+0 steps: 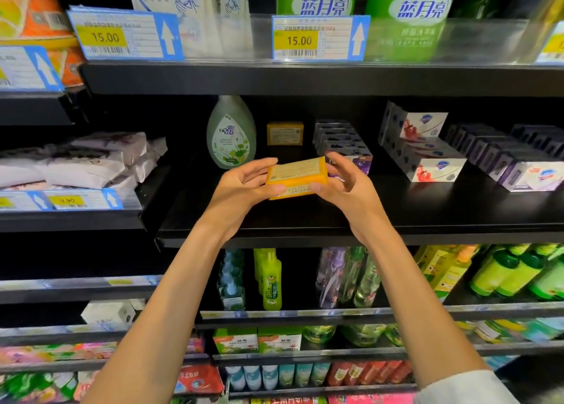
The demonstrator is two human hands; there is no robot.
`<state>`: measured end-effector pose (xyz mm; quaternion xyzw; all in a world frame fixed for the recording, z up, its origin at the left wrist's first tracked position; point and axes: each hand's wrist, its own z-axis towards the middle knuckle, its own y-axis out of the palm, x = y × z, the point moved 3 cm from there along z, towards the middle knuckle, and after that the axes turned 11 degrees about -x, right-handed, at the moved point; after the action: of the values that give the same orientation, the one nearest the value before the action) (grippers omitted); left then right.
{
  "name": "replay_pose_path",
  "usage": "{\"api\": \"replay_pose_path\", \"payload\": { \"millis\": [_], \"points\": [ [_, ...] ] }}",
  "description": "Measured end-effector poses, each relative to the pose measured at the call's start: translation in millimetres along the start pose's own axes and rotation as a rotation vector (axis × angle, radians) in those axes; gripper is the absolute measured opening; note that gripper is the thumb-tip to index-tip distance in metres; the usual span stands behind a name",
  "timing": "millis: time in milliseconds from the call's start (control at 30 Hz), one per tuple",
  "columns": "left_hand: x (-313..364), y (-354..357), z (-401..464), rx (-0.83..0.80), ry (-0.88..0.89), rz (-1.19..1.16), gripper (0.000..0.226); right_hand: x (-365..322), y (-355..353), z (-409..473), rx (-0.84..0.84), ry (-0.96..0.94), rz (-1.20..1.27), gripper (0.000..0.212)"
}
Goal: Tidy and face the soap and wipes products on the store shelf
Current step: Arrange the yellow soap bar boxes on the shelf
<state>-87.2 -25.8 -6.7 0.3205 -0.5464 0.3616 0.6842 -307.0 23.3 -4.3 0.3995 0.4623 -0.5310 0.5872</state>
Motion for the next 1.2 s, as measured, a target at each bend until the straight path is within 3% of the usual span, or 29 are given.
{"api": "replay_pose_path", "payload": {
  "millis": [400,633,767,833,967,1100,1200],
  "points": [
    [1,6,-4,-0.109,0.052,0.073,0.079,-3,1,-3,-0.008,-0.069,0.020,0.056],
    [5,3,-5,0.018,0.114,0.101,0.064,-2,1,-4,-0.022,-0.048,-0.018,0.060],
    [4,3,-7,0.039,0.136,0.132,0.062,-4,5,-6,-0.067,-0.095,-0.162,0.074],
    [4,4,-7,0.044,0.143,0.153,0.060,-4,7,-5,-0.083,-0.148,-0.356,0.079],
    [3,4,-7,0.057,0.145,0.170,0.057,2,13,-4,-0.058,-0.257,-0.725,0.070],
    [5,7,-8,0.015,0.134,0.205,0.054,3,15,-10,0.050,-0.380,-0.756,0.053],
    [5,8,-7,-0.032,0.097,0.220,0.062,0,13,-14,0.084,-0.360,-0.718,0.048]
  ]
}}
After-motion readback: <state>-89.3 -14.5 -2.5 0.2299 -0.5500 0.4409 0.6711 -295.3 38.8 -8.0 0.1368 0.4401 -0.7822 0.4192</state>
